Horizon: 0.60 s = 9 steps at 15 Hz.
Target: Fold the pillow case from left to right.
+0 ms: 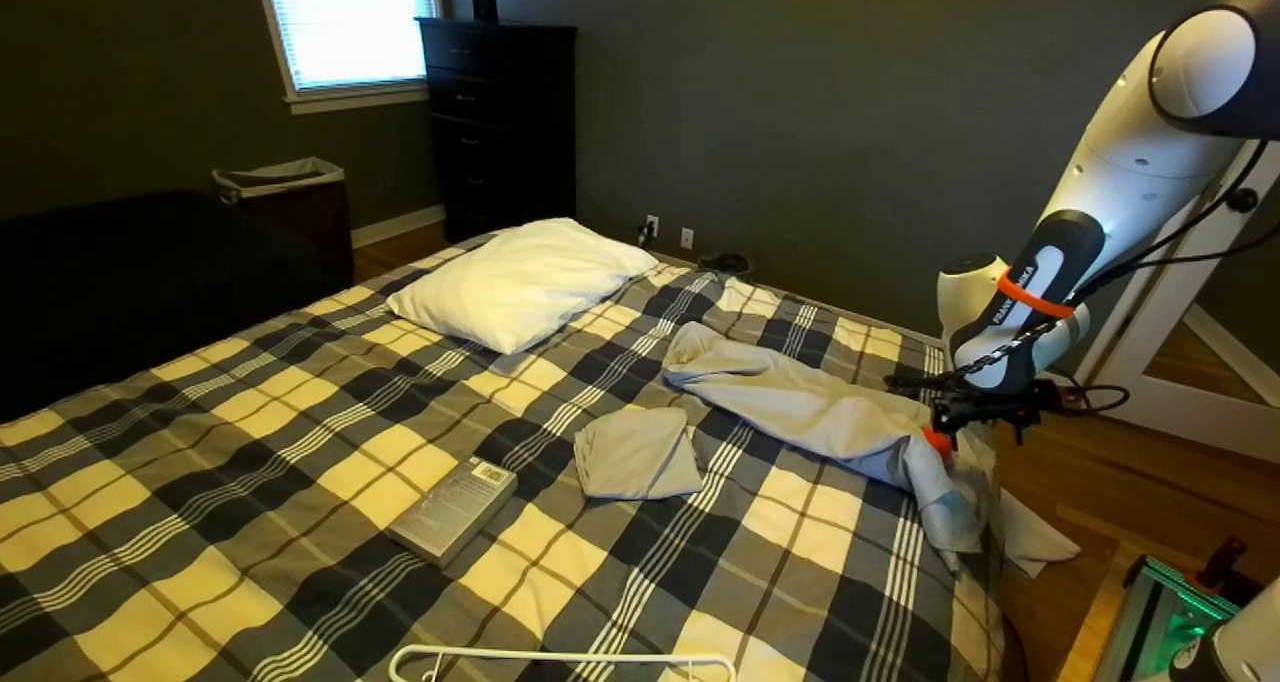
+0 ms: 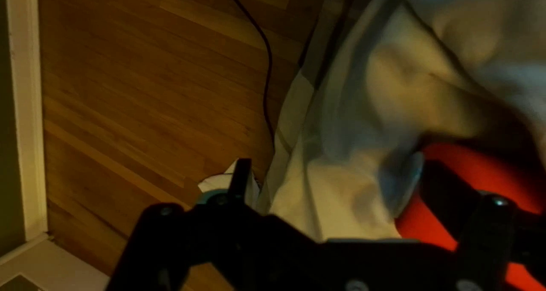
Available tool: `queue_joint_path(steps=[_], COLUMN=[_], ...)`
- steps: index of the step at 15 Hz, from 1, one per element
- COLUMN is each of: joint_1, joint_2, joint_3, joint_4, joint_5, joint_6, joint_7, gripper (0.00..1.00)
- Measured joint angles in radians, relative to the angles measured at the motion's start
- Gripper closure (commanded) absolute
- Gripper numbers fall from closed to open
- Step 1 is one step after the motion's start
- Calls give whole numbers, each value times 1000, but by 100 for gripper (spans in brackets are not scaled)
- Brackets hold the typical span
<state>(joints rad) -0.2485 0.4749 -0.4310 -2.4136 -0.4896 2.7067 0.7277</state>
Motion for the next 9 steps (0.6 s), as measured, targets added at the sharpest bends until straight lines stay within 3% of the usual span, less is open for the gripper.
queue_joint_path(steps=[4, 9], joint_1=[17, 20], joint_2=[31, 31], joint_3=[33, 141], joint_4=[-3, -5], joint_5=[127, 313], joint_6=[108, 128], joint_7=[-98, -321], gripper=[0, 0])
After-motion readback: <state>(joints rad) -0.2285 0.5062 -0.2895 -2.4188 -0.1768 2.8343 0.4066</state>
